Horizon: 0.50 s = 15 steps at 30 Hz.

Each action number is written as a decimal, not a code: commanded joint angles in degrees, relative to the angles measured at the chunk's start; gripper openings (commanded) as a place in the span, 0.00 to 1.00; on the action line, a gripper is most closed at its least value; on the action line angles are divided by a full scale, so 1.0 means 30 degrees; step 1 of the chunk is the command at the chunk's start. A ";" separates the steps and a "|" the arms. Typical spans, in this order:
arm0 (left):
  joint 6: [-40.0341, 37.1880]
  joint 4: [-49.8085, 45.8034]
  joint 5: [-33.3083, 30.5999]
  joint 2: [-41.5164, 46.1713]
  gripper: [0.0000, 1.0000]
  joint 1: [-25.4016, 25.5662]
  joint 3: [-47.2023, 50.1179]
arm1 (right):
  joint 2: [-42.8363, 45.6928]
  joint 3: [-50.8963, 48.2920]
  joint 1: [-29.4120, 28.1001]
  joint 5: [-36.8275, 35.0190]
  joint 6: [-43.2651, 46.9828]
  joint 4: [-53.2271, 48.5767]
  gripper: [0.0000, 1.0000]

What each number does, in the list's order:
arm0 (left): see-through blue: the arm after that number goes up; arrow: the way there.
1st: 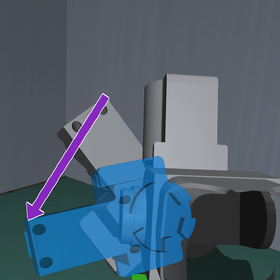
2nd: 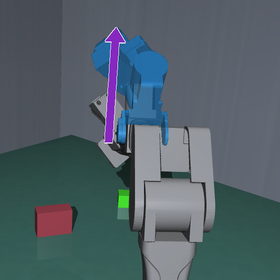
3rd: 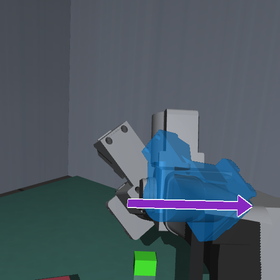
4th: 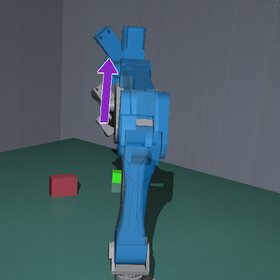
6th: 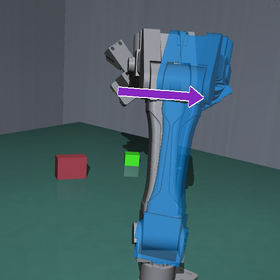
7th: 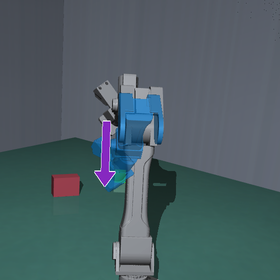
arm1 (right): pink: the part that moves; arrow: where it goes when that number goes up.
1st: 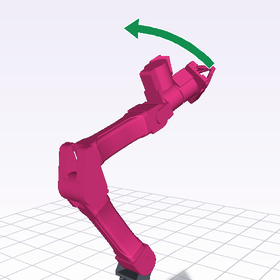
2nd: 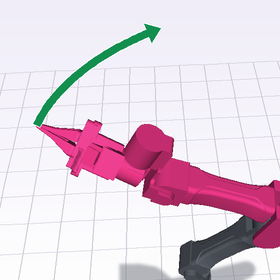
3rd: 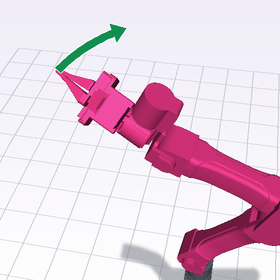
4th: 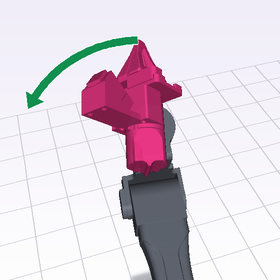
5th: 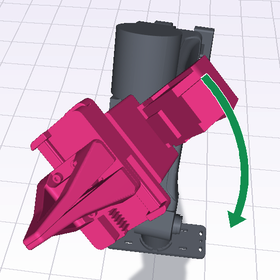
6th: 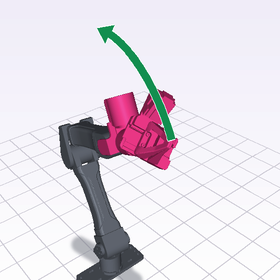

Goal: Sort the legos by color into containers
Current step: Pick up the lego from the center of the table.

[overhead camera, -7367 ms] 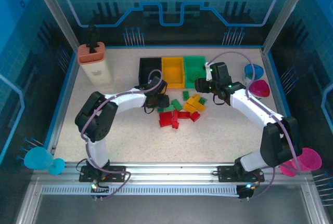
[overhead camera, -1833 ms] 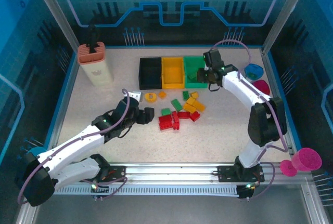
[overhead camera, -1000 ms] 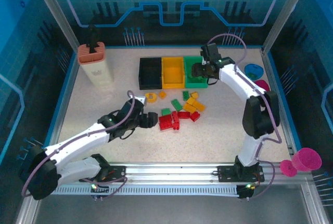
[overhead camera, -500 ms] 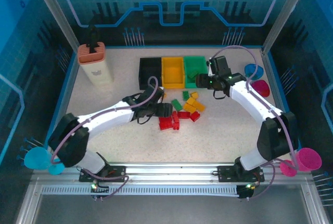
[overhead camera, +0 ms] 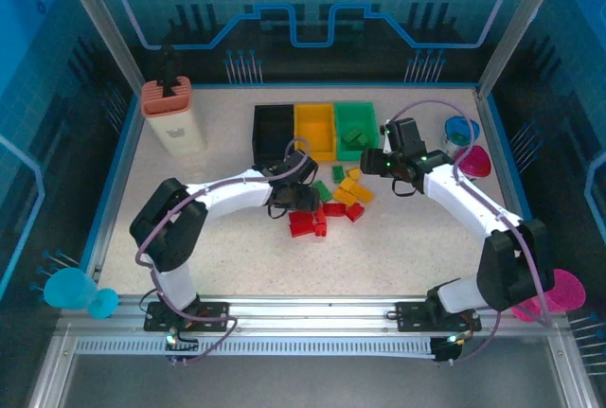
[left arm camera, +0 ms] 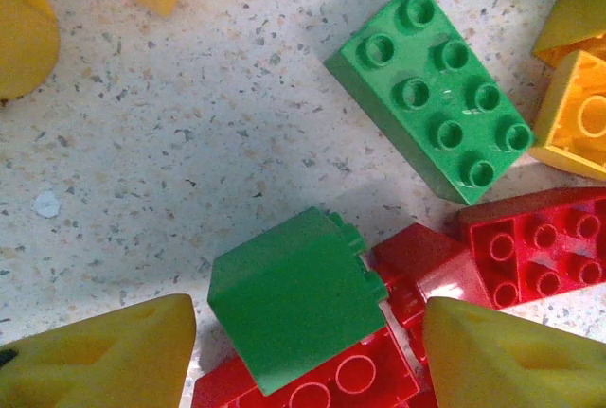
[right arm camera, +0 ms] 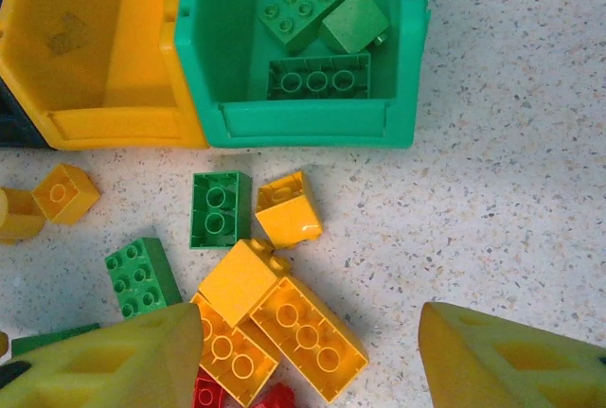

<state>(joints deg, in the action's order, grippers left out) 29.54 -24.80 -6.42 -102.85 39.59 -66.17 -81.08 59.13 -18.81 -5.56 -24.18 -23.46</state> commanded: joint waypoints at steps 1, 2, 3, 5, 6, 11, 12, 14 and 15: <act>0.0345 -0.0585 -0.0386 -0.0594 0.63 0.0087 -0.0808 | 0.0546 -0.0563 -0.0088 0.0258 -0.0322 0.0702 0.62; 0.0341 -0.0610 -0.0493 -0.0722 0.62 0.0096 -0.0920 | 0.0587 -0.0655 -0.0060 0.0260 -0.0330 0.0724 0.62; 0.0363 -0.0661 -0.0555 -0.0852 0.61 0.0076 -0.1060 | 0.0635 -0.0719 -0.0059 0.0243 -0.0332 0.0731 0.62; 0.0319 -0.0772 -0.0661 -0.1116 0.59 0.0081 -0.1286 | 0.0763 -0.0880 -0.0001 0.0243 -0.0321 0.0731 0.62; 0.0280 -0.0885 -0.0724 -0.1230 0.58 0.0081 -0.1404 | 0.0852 -0.0959 0.0046 0.0214 -0.0305 0.0731 0.62; 0.0029 -0.1343 -0.1026 -0.1824 0.51 0.0089 -0.1663 | 0.1228 -0.1279 0.0292 0.0265 -0.0293 0.0762 0.61; 0.0030 -0.1322 -0.1026 -0.1857 0.50 0.0094 -0.1630 | 0.1266 -0.1304 0.0320 0.0278 -0.0302 0.0757 0.61; -0.0017 -0.1315 -0.1070 -0.1870 0.47 0.0087 -0.1562 | 0.1331 -0.1369 0.0351 0.0281 -0.0315 0.0761 0.61; -0.0046 -0.1315 -0.1132 -0.1871 0.47 0.0075 -0.1556 | 0.1342 -0.1397 0.0373 0.0306 -0.0305 0.0735 0.61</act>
<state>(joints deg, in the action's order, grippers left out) 29.93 -26.28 -8.36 -107.20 39.59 -70.11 -78.35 55.99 -18.41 -5.39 -24.43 -22.11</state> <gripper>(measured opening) 0.474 0.611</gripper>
